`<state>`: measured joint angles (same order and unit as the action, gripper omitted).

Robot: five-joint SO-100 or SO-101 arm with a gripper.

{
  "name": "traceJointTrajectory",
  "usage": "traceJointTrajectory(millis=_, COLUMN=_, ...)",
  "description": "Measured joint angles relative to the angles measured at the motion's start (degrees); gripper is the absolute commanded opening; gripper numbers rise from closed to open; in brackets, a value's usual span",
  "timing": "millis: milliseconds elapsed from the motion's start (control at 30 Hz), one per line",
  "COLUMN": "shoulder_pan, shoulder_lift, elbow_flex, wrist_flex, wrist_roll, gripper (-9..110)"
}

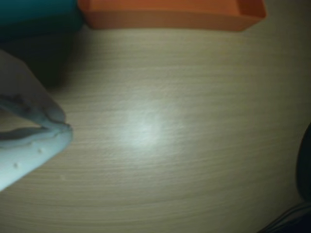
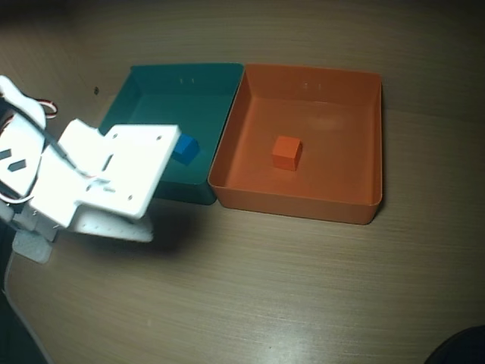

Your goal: Grasp a cube and put it in the box.

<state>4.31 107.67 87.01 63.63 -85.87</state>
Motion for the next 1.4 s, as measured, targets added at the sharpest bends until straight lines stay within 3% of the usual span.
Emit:
traceJointTrajectory(millis=300, shoulder_pan=5.4, shoulder_lift=25.2, elbow_flex=34.8, wrist_flex=0.0, wrist_roll=0.0, gripper=-6)
traceJointTrajectory(millis=900, shoulder_pan=0.7, shoulder_lift=75.2, elbow_flex=89.8, wrist_flex=0.0, wrist_roll=-6.0, gripper=-6)
traceJointTrajectory(millis=1400, shoulder_pan=0.0, shoulder_lift=84.2, elbow_flex=91.3, wrist_flex=12.9, wrist_roll=-6.2, gripper=-6)
